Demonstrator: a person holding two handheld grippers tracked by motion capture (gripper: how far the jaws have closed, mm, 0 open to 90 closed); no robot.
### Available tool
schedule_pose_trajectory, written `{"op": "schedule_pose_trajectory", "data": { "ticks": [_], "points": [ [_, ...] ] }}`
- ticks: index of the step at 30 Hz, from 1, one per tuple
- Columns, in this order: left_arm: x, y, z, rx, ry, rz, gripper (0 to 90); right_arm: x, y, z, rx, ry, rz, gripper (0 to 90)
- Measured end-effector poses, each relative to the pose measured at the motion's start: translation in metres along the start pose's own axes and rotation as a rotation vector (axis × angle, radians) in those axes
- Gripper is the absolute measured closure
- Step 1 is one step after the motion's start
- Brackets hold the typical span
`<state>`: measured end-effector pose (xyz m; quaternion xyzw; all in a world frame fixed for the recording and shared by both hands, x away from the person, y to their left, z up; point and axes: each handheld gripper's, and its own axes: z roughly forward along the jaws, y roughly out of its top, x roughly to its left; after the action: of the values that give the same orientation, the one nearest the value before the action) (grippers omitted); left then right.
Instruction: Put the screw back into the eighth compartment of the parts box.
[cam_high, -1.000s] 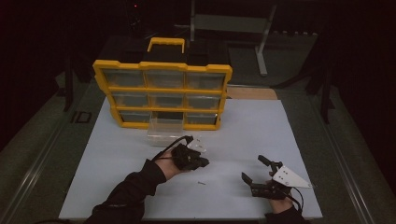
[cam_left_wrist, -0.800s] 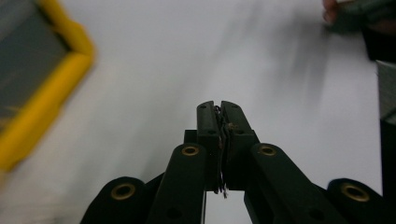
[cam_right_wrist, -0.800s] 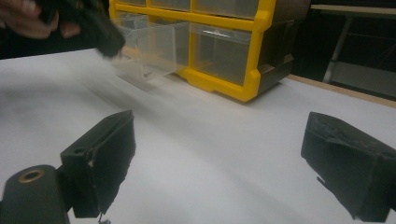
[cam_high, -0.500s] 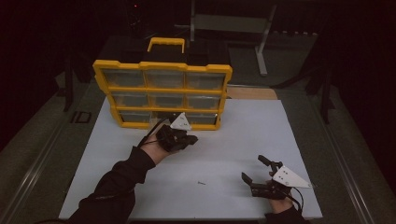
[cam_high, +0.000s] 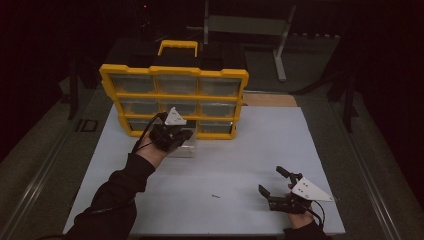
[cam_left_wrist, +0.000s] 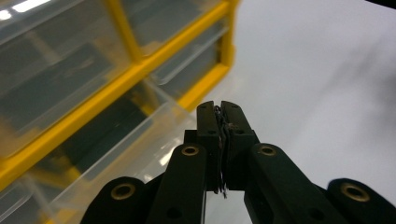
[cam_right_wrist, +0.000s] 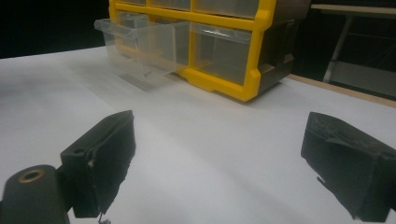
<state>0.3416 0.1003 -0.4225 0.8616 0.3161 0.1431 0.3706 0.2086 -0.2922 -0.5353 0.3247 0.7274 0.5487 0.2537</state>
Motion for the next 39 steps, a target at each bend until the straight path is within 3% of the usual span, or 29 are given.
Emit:
{"op": "schedule_pose_trajectory", "data": {
  "ticks": [9,15,16,19,31,33,37,38,39],
  "points": [
    [0.016,-0.008,-0.003,0.022,0.102,-0.095,87.2,0.0,0.0,0.0,0.0,-0.001,0.001,10.2],
    [0.02,-0.012,-0.001,0.049,0.14,-0.139,87.2,0.0,0.0,0.0,0.001,0.0,0.003,10.2],
    [0.022,-0.013,0.001,0.063,0.155,-0.168,87.2,0.0,0.0,0.0,0.001,0.0,0.003,10.2],
    [0.025,-0.015,0.004,0.086,0.168,-0.202,87.2,0.0,0.0,0.0,0.0,0.0,0.0,10.2],
    [0.034,-0.021,0.023,0.188,0.146,-0.281,87.1,0.0,0.0,0.0,0.0,0.001,0.003,10.2],
    [0.035,-0.021,0.026,0.195,0.155,-0.293,87.1,0.0,0.0,0.0,0.001,0.002,0.002,10.2],
    [0.036,-0.019,0.032,0.207,0.134,-0.328,86.5,0.0,0.0,0.0,0.001,0.002,0.004,10.2],
    [0.037,-0.018,0.033,0.21,0.126,-0.346,83.8,0.0,0.0,0.0,0.001,0.002,0.004,10.2],
    [0.037,-0.017,0.034,0.21,0.127,-0.354,71.9,0.0,0.0,0.0,0.001,0.003,0.003,10.2]
  ]
}}
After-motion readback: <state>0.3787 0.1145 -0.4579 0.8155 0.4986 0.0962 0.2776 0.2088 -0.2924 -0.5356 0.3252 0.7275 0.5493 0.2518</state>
